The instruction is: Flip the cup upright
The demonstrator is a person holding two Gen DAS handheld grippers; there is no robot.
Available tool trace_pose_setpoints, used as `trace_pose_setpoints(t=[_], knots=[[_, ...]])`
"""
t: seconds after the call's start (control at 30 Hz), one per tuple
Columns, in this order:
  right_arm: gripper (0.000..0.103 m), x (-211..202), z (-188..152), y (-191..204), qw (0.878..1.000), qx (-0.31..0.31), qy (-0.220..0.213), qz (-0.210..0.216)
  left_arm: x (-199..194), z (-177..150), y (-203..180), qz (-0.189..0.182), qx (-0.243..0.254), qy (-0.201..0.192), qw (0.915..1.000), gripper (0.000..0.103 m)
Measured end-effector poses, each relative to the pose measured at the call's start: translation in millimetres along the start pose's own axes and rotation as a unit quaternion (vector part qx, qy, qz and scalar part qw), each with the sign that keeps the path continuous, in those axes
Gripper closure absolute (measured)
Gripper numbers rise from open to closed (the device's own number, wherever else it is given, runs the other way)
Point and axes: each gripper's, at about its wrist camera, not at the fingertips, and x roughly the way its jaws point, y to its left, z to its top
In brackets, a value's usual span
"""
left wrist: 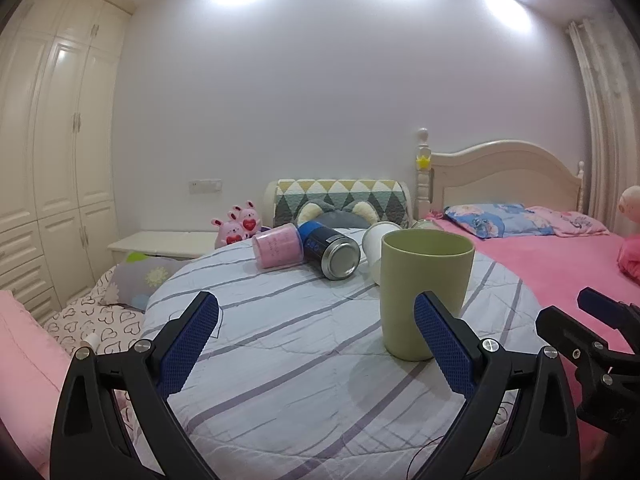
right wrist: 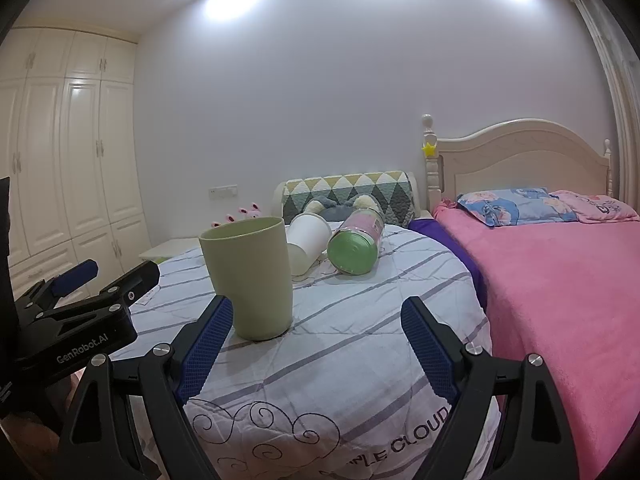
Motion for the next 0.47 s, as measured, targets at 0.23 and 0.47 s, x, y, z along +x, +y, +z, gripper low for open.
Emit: trace_pose_setpoints(t=[0.23,0.47], knots=[[0.016,-1.5,-0.1,0.7,1.0,-0.003,0.0,-0.001,-0.8,-0.6,0.1,-0.001,0.003,-0.004,1.0,0.003],[0.016,-3.5,0.5,3.3,1.0,-0.008,-0.004,-0.001,-6.7,0.4,-3.8,-0.003,0.014,-0.015,0.9998,0.003]])
